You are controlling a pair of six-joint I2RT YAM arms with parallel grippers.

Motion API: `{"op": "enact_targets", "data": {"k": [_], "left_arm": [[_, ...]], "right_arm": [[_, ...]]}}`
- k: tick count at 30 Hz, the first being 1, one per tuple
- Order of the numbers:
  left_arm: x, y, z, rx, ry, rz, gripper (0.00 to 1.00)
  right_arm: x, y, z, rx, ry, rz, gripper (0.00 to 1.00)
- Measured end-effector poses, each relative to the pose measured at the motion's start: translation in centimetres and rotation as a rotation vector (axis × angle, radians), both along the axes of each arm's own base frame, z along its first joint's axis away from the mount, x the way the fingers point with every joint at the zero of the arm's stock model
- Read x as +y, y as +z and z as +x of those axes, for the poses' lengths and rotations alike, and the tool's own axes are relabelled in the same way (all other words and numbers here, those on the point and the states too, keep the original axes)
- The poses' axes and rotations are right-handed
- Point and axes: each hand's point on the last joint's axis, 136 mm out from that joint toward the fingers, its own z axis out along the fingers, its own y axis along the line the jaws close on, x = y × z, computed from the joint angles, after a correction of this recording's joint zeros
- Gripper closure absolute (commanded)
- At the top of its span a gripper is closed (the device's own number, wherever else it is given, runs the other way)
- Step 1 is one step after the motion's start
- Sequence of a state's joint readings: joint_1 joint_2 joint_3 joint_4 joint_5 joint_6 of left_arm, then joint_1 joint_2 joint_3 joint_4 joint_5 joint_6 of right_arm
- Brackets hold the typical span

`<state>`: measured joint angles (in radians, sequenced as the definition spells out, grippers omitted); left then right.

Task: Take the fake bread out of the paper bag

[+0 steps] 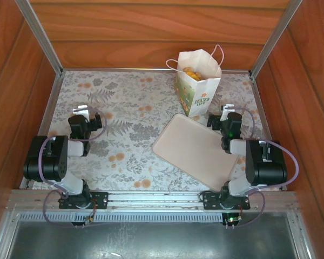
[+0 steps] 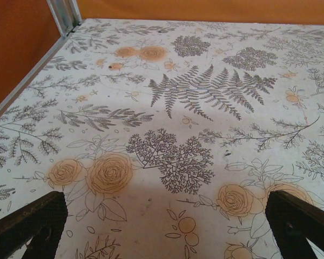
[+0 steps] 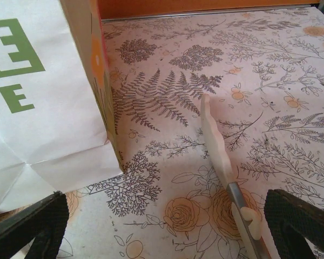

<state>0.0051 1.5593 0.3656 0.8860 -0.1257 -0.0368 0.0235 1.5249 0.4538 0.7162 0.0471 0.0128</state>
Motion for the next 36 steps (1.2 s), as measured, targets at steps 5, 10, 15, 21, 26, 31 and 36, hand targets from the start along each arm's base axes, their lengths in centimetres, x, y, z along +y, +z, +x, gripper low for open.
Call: {"op": "enact_targets", "data": {"k": [5,10,15,21,26,31,36], "left_arm": [[-0.01,0.0,0.0,0.0,0.0,0.0,0.0],[-0.05,0.0,0.0,0.0,-0.001,0.0,0.0],[-0.07,0.0,0.0,0.0,-0.002,0.0,0.0],[-0.07,0.0,0.0,0.0,-0.002,0.0,0.0],[-0.07,-0.02,-0.01,0.001,-0.002,0.0,0.0],[-0.06,0.0,0.0,0.0,-0.001,0.0,0.0],[0.11,0.2,-0.06,-0.005,0.009,0.001,0.0]], "right_arm": [[0.0,0.0,0.0,0.0,0.0,0.0,0.0],[0.02,-0.01,0.0,0.0,0.0,0.0,0.0],[0.01,-0.03,-0.02,0.002,0.0,0.0,0.0],[0.01,-0.13,-0.06,0.006,0.0,0.0,0.0],[0.0,-0.13,-0.06,0.006,0.0,0.0,0.0],[0.08,-0.12,-0.06,0.005,0.004,0.001,0.0],[0.24,0.09,-0.07,-0.004,0.013,0.005,0.0]]}}
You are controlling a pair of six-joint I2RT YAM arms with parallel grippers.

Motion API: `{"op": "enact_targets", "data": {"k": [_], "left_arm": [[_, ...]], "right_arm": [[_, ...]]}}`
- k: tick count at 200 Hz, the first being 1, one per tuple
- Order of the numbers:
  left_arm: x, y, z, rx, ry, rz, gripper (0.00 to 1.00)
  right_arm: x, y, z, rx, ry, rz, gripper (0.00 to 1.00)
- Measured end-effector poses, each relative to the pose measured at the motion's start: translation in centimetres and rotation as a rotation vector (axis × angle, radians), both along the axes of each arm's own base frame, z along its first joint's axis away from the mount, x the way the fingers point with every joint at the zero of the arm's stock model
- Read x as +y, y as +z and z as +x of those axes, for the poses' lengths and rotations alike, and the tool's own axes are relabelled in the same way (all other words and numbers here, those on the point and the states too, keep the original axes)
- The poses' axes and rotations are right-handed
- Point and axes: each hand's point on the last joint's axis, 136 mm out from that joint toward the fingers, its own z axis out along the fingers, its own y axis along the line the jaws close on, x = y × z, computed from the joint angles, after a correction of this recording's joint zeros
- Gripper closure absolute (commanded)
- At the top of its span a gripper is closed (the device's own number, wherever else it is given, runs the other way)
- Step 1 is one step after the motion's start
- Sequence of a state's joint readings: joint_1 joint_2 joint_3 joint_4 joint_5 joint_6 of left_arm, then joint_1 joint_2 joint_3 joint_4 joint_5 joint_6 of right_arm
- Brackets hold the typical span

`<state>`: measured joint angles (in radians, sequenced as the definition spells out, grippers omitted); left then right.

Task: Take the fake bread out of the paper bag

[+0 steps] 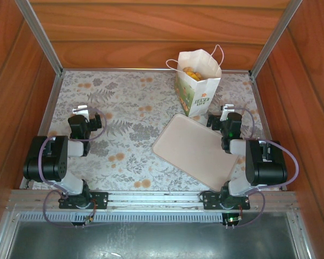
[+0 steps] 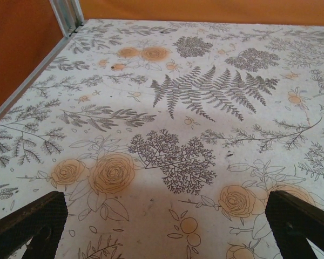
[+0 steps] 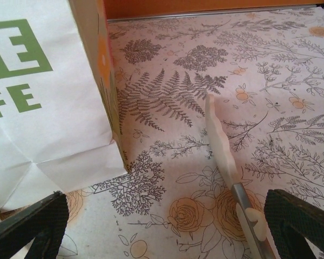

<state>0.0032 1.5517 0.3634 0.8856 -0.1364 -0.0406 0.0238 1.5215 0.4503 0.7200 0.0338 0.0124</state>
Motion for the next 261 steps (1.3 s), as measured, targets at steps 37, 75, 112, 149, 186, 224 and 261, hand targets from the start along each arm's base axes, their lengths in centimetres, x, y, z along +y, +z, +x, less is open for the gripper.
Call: {"op": "enact_targets", "data": {"k": [37,75,112,149,186,224,261], "left_arm": [[0.4,2.5,-0.3,-0.064,0.024,0.002,0.0],[1.1,4.7,-1.0,-0.106,0.073,-0.007,0.0],[2.5,6.1,-2.0,-0.087,0.175,-0.071,0.0],[2.9,10.1,-0.9,-0.093,0.181,-0.256,0.0],[-0.5,13.4,0.5,-0.088,0.016,-0.458,0.0],[-4.7,15.3,1.5,-0.033,-0.169,-0.649,0.02],[-10.6,16.8,1.4,0.03,-0.341,-0.754,0.06]], "right_arm": [[-0.3,0.8,-0.8,-0.017,-0.019,-0.002,0.0],[-0.8,4.3,-0.2,-0.001,-0.058,0.024,0.0],[-1.4,6.2,-0.3,0.099,-0.128,0.119,0.0],[-3.0,11.0,0.6,0.158,-0.167,0.266,0.06],[-2.9,18.3,2.7,0.13,-0.083,0.407,0.19],[-0.5,21.9,5.4,0.157,0.062,0.509,0.27],[0.9,21.5,7.2,0.247,0.13,0.604,0.38]]}}
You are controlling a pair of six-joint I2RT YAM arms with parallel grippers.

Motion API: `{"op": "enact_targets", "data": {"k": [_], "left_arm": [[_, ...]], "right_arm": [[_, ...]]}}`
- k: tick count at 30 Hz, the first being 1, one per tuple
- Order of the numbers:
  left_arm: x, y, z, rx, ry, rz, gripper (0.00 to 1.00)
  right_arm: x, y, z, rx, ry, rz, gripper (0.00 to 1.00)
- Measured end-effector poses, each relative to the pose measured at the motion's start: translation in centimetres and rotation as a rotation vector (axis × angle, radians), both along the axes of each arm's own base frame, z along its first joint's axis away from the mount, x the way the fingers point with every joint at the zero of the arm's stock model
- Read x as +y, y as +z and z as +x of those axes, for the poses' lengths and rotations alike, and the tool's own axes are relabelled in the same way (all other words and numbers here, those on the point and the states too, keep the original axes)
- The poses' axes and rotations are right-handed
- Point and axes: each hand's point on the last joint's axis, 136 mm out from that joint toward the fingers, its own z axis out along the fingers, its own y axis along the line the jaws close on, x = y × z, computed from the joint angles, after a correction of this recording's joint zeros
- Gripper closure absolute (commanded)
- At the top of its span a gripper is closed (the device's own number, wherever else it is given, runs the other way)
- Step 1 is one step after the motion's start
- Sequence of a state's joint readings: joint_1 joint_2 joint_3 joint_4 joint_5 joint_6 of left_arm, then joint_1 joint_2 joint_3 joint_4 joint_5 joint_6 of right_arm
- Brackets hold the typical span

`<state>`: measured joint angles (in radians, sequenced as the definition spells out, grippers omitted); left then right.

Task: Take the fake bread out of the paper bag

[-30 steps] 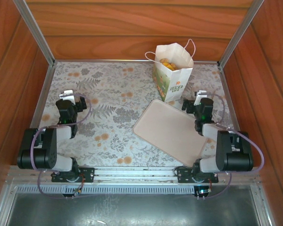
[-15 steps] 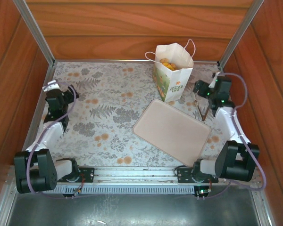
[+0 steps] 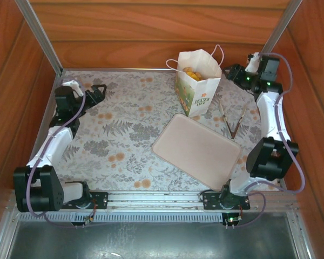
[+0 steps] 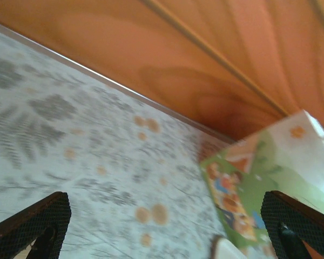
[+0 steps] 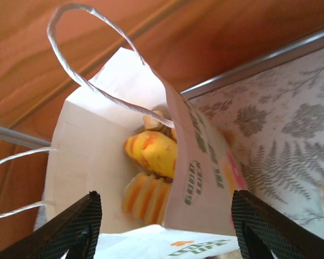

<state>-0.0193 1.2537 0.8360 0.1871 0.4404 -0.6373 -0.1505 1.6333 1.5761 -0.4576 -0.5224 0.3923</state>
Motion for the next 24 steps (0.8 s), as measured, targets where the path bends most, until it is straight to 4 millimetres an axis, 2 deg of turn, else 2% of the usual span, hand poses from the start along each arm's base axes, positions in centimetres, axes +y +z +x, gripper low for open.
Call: {"op": "enact_targets", "data": {"k": [6,12,16,18,21,24], "left_arm": [[-7.0,1.5,0.0,0.02,-0.181,-0.061,0.09],[-12.3,4.0,1.3,0.021,-0.283,-0.12,0.15],[-15.4,5.6,2.5,0.027,-0.329,-0.169,0.15],[-16.9,6.4,3.4,0.035,-0.347,-0.199,0.15],[-18.8,7.6,5.0,0.048,-0.362,-0.249,0.16],[-19.8,8.3,6.4,0.063,-0.36,-0.294,0.18]], "right_arm": [[0.9,-1.0,2.2,0.074,0.049,0.037,0.47],[2.1,-3.0,3.5,0.164,0.077,0.006,0.62],[3.4,-3.7,3.7,0.199,0.104,-0.014,0.69],[4.1,-3.9,3.5,0.206,0.114,-0.035,0.76],[5.1,-4.0,3.4,0.208,0.125,-0.06,0.79],[5.8,-4.1,3.3,0.212,0.131,-0.075,0.8]]}}
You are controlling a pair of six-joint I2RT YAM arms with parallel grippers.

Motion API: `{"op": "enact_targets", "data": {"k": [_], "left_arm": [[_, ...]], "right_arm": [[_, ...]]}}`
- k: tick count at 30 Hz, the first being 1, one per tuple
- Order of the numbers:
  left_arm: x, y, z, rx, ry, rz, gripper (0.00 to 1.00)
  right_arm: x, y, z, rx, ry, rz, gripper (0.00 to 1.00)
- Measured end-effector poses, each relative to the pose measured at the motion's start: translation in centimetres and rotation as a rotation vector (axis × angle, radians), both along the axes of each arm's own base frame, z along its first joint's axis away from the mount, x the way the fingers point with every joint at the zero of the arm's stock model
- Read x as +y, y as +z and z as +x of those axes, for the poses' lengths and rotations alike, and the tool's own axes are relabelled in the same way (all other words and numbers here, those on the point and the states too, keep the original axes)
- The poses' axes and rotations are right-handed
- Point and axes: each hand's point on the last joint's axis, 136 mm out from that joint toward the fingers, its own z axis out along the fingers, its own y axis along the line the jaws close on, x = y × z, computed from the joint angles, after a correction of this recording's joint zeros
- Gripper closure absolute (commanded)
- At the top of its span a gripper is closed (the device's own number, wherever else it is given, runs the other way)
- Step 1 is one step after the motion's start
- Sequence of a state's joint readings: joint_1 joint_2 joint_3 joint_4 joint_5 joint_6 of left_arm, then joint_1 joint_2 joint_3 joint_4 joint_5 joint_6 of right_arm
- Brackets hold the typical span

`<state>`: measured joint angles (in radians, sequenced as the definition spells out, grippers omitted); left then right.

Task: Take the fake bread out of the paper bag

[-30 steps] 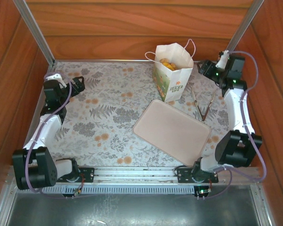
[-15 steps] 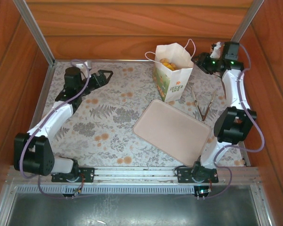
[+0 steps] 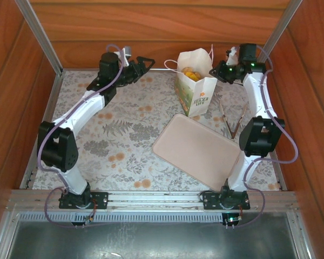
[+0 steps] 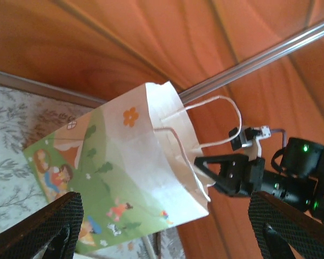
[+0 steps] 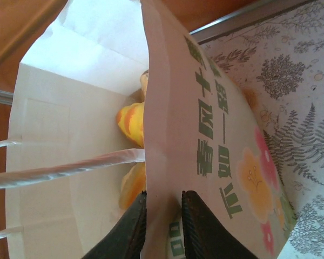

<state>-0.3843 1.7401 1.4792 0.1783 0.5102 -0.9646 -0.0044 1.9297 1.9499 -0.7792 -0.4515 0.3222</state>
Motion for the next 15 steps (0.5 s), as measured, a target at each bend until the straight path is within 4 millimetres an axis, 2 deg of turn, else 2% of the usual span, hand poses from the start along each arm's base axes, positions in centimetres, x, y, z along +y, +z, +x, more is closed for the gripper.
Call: {"op": "enact_targets", "data": {"k": [6,10,12,14,15], "left_arm": [[-2.1,0.0,2.2,0.064,-0.015,-0.065,0.23],[-4.2,0.0,2.3,0.089,-0.052,-0.09,0.33],[-5.6,0.1,2.2,0.098,-0.085,-0.104,0.33],[-6.9,0.2,2.0,0.108,-0.115,-0.117,0.41],[-7.6,0.1,1.9,0.116,-0.135,-0.123,0.42]], "right_arm": [[0.5,0.0,-0.2,-0.006,0.001,-0.017,0.81],[0.0,0.0,-0.4,-0.011,-0.022,-0.043,0.8],[-0.3,0.2,-0.6,-0.017,-0.032,-0.058,0.79],[-0.4,0.4,-0.7,-0.023,-0.037,-0.068,0.79],[-0.5,0.5,-0.7,-0.026,-0.037,-0.071,0.79]]}}
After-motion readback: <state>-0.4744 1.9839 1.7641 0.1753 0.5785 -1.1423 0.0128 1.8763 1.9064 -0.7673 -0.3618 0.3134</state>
